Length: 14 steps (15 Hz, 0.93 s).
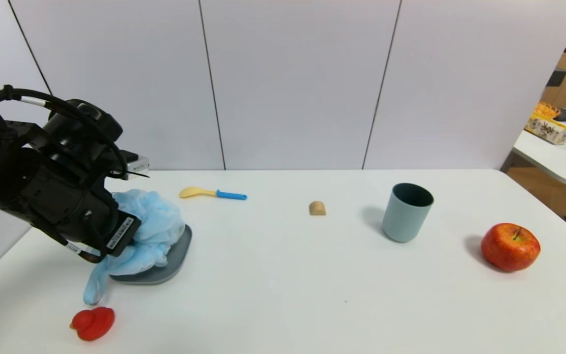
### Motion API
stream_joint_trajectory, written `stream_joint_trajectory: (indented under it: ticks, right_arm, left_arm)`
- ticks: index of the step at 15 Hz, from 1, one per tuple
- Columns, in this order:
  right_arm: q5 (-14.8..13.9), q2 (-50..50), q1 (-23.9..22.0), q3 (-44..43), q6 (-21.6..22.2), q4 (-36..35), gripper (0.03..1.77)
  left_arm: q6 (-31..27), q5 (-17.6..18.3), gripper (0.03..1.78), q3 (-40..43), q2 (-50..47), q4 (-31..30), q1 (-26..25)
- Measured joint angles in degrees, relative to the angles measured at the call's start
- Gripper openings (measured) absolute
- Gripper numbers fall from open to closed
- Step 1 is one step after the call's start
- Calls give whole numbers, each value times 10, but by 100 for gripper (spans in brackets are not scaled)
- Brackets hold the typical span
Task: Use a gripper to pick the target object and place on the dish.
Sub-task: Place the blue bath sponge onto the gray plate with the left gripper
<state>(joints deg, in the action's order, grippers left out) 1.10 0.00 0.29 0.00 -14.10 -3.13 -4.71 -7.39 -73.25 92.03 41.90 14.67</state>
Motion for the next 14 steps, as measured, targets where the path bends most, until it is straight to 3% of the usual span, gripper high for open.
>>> stream_joint_trajectory:
  ticks: [6,9,14]
  right_arm:
    - [0,0,0,0,0,0,171]
    - [0,0,0,0,0,0,171]
    - [0,0,0,0,0,0,171]
  left_arm:
    - [4,1,26,14,-23,12,0]
    - [4,29,31,15,-25,10,0]
    - [4,47,97,13,-23,7,1]
